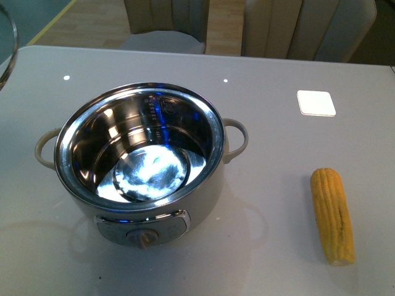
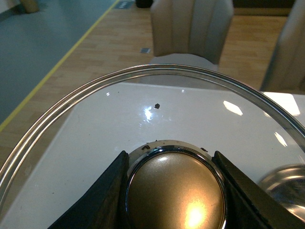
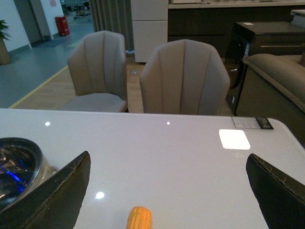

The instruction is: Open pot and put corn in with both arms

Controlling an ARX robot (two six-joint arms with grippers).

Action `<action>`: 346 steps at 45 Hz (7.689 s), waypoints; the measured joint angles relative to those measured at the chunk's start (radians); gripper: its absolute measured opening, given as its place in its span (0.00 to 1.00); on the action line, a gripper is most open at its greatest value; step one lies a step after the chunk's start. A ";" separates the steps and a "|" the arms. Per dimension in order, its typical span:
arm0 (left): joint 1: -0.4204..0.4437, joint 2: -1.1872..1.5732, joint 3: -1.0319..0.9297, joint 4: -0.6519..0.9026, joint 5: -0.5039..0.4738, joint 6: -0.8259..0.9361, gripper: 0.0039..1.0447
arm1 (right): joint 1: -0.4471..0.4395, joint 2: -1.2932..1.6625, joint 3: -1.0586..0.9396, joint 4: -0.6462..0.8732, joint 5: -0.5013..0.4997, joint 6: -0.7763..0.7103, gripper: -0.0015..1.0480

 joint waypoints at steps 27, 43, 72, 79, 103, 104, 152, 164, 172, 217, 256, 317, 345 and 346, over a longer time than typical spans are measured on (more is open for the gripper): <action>0.201 0.598 0.066 0.381 0.003 0.046 0.43 | 0.000 0.000 0.000 0.000 0.000 0.000 0.92; 0.182 0.782 0.184 0.424 0.014 0.047 0.43 | 0.000 0.000 0.000 0.000 0.000 0.000 0.92; 0.197 0.982 0.295 0.445 0.052 0.014 0.43 | 0.000 0.000 0.000 0.000 0.000 0.000 0.92; 0.203 0.993 0.304 0.453 0.060 0.014 0.49 | 0.000 0.000 0.000 0.000 0.000 0.000 0.92; 0.204 0.737 0.206 0.398 0.097 -0.022 0.94 | 0.000 0.000 0.000 0.000 0.000 0.000 0.92; 0.204 0.713 0.197 0.389 0.101 -0.029 0.94 | 0.000 0.000 0.000 0.000 0.000 0.000 0.92; 0.028 -0.603 -0.354 -0.026 0.116 -0.105 0.17 | 0.000 0.000 0.000 0.000 0.000 0.000 0.92; -0.084 -0.807 -0.466 -0.104 0.008 -0.103 0.03 | 0.000 0.000 0.000 0.000 0.000 0.000 0.92; -0.192 -0.973 -0.488 -0.252 -0.109 -0.101 0.03 | 0.000 0.000 0.000 0.000 0.000 0.000 0.92; -0.212 -1.531 -0.488 -0.827 -0.117 -0.100 0.03 | 0.000 0.000 0.000 0.000 0.000 0.000 0.92; -0.212 -1.591 -0.488 -0.859 -0.116 -0.099 0.93 | 0.034 0.355 0.206 -0.473 0.195 0.257 0.92; -0.212 -1.591 -0.488 -0.859 -0.117 -0.098 0.94 | 0.160 2.040 0.586 0.418 0.134 0.130 0.92; -0.212 -1.591 -0.488 -0.859 -0.117 -0.098 0.94 | 0.184 2.232 0.707 0.402 0.136 0.090 0.92; -0.212 -1.591 -0.488 -0.859 -0.117 -0.098 0.94 | 0.184 2.236 0.708 0.402 0.136 0.090 0.92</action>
